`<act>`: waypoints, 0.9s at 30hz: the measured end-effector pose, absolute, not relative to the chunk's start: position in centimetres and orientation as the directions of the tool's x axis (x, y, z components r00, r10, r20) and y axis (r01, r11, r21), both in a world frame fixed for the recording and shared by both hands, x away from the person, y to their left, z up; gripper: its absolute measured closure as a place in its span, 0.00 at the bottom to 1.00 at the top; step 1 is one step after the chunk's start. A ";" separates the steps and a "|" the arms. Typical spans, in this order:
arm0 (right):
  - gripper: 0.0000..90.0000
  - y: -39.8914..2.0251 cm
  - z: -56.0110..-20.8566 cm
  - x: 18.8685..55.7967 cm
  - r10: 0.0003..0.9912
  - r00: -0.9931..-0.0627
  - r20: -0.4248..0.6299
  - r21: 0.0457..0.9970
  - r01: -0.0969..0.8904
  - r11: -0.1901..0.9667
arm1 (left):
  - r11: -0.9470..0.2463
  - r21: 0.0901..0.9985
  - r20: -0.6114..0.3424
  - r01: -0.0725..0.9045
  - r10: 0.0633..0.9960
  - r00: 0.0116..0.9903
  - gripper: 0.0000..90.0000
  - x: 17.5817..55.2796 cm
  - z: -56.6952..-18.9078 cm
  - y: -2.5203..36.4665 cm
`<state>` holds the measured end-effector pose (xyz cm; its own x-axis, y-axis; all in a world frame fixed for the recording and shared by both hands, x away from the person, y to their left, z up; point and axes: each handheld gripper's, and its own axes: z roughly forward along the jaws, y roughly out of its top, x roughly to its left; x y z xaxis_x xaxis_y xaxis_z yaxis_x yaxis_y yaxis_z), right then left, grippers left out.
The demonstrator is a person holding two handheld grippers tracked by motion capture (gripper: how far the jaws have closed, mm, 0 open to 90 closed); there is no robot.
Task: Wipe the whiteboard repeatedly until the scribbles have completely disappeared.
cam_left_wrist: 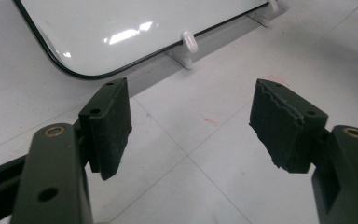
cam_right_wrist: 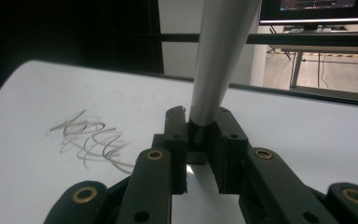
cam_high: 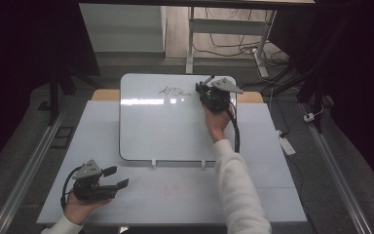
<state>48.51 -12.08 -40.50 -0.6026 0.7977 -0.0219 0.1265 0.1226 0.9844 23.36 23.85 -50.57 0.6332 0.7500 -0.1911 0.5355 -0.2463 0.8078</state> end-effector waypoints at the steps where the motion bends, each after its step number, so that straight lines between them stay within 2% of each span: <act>1: 0.86 -12.1 -40.5 48.5 0.798 -0.603 -0.022 0.984 0.127 0.123 | -0.247 0.807 -0.192 0.536 0.749 0.634 0.33 23.4 -50.6 23.9; 4: 0.86 -11.0 -41.0 47.7 0.744 -0.661 -0.094 0.970 0.108 0.219 | -0.251 0.804 -0.193 0.539 0.747 0.636 0.33 23.5 -50.7 23.9; 8: 0.86 -12.6 -40.5 48.5 0.809 -0.588 -0.004 0.985 0.138 0.105 | -0.251 0.806 -0.190 0.535 0.747 0.637 0.33 23.3 -50.6 23.8; 12: 0.86 -10.6 -41.4 47.3 0.737 -0.670 -0.087 0.970 0.112 0.217 | -0.249 0.805 -0.192 0.538 0.750 0.634 0.33 23.5 -50.6 23.8; 13: 0.86 -10.5 -41.4 47.2 0.738 -0.666 -0.111 0.966 0.103 0.238 | -0.250 0.803 -0.194 0.541 0.749 0.634 0.33 23.5 -50.7 23.7; 17: 0.86 -12.0 -40.9 48.2 0.802 -0.597 0.002 0.985 0.138 0.100 | -0.249 0.806 -0.192 0.536 0.748 0.636 0.33 23.2 -50.6 23.7; 21: 0.86 -10.0 -41.3 47.4 0.727 -0.678 -0.110 0.969 0.092 0.231 | -0.249 0.803 -0.194 0.541 0.749 0.633 0.33 23.5 -50.7 23.7; 22: 0.86 -10.0 -41.2 47.6 0.735 -0.669 -0.109 0.970 0.090 0.226 | -0.252 0.802 -0.193 0.542 0.748 0.634 0.33 23.6 -50.7 23.7; 25: 0.86 -11.5 -40.5 48.7 0.798 -0.602 -0.005 0.987 0.124 0.099 | -0.252 0.804 -0.192 0.539 0.747 0.636 0.33 23.4 -50.7 23.7; 27: 0.86 -11.1 -40.4 48.7 0.795 -0.606 -0.028 0.984 0.123 0.128 | -0.246 0.807 -0.195 0.538 0.748 0.634 0.33 23.4 -50.6 23.8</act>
